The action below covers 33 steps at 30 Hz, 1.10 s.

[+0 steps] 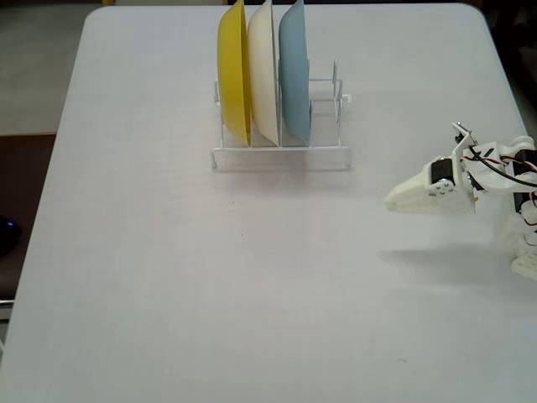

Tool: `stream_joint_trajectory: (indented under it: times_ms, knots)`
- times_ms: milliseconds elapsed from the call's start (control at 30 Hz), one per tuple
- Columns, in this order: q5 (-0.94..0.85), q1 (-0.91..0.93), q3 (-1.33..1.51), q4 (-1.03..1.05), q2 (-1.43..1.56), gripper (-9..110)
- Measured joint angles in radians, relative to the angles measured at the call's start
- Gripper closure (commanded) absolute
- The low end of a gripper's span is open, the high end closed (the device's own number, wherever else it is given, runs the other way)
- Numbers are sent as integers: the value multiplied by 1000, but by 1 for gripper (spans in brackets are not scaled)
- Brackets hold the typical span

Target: Please take one of the plates.

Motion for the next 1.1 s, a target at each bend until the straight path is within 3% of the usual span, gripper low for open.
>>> stream_joint_trajectory:
  times_ms: [1100]
  knots:
    - [-9,0,97,48,2,102]
